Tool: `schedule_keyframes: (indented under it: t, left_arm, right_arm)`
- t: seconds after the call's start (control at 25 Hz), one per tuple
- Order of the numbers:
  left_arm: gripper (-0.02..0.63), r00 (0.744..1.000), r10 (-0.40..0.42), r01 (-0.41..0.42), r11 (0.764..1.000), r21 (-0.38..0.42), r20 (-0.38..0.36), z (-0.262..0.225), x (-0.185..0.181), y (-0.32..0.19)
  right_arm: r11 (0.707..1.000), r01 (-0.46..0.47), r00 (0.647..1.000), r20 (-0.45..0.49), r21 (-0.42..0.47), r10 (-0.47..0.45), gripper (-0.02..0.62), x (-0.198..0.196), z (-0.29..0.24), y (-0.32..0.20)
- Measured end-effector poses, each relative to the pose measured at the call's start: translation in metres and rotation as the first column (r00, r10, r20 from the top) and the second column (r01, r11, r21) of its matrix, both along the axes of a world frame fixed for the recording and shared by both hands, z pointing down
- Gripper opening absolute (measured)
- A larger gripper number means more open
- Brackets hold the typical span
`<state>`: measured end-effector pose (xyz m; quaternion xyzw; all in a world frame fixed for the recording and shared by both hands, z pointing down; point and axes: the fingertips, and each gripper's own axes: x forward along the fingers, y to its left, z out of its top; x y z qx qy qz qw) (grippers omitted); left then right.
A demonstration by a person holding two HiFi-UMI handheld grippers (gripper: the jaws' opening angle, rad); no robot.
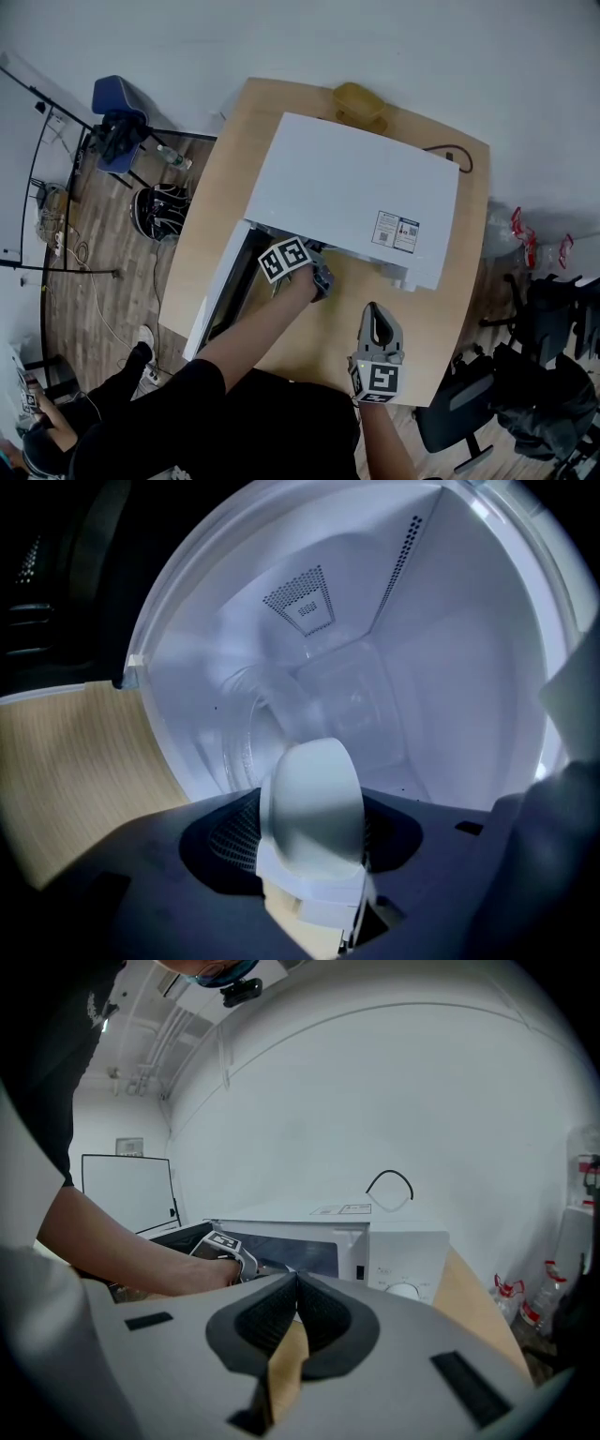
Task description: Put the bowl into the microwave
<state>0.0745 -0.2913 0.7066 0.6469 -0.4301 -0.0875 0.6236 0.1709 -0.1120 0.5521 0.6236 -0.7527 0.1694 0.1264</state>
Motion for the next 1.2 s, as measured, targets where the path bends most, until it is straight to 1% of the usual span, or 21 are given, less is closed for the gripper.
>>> schedule_keyframes:
  t: [0.24, 0.4, 0.48, 0.64, 0.76, 0.84, 0.92, 0.96, 1.08, 1.12, 1.2]
  left_arm:
    - [0.227, 0.995, 0.032, -0.037, 0.998, 0.051, 0.090, 0.001, -0.002, -0.014]
    - [0.227, 0.985, 0.048, -0.064, 0.994, 0.093, 0.167, 0.003, -0.007, -0.022]
    - [0.227, 0.980, 0.050, -0.073, 0.991, 0.113, 0.193, 0.003, -0.008, -0.025]
    - [0.227, 0.970, 0.044, -0.083, 0.984, 0.160, 0.238, 0.003, -0.010, -0.029]
    - [0.228, 0.957, 0.024, -0.084, 0.977, 0.195, 0.289, 0.003, -0.014, -0.031]
    - [0.229, 0.946, 0.009, -0.079, 0.976, 0.204, 0.324, 0.004, -0.016, -0.033]
    - [0.229, 0.942, -0.006, -0.069, 0.975, 0.213, 0.334, 0.003, -0.018, -0.034]
    - [0.246, 0.938, -0.011, -0.071, 0.972, 0.224, 0.345, 0.002, -0.019, -0.034]
    - [0.275, 0.911, -0.022, -0.098, 0.959, 0.267, 0.413, -0.002, -0.022, -0.037]
    - [0.279, 0.907, -0.027, -0.101, 0.955, 0.278, 0.421, -0.002, -0.023, -0.038]
    - [0.285, 0.911, -0.030, -0.101, 0.951, 0.294, 0.412, -0.003, -0.024, -0.040]
  right_arm:
    - [1.000, -0.008, 1.000, 0.001, -0.015, 0.008, 0.060, 0.007, 0.005, 0.006]
    - [1.000, -0.004, 1.000, 0.015, -0.014, 0.004, 0.060, 0.010, 0.005, 0.005]
    - [1.000, -0.001, 1.000, 0.024, -0.018, 0.002, 0.060, 0.010, 0.007, 0.006]
    - [0.999, 0.008, 1.000, 0.026, -0.035, -0.007, 0.060, 0.011, 0.014, 0.007]
    - [0.999, 0.013, 1.000, 0.024, -0.043, -0.012, 0.060, 0.012, 0.017, 0.009]
    - [0.999, 0.015, 1.000, 0.025, -0.047, -0.014, 0.060, 0.012, 0.018, 0.009]
    - [0.999, 0.016, 1.000, 0.024, -0.051, -0.015, 0.060, 0.013, 0.019, 0.010]
    - [0.998, 0.017, 1.000, 0.023, -0.052, -0.016, 0.060, 0.013, 0.019, 0.010]
    - [0.998, 0.023, 0.999, 0.023, -0.054, -0.022, 0.060, 0.013, 0.020, 0.010]
    - [0.998, 0.025, 0.999, 0.026, -0.052, -0.024, 0.060, 0.012, 0.020, 0.010]
    - [0.998, 0.031, 0.999, 0.029, -0.050, -0.029, 0.060, 0.011, 0.020, 0.010]
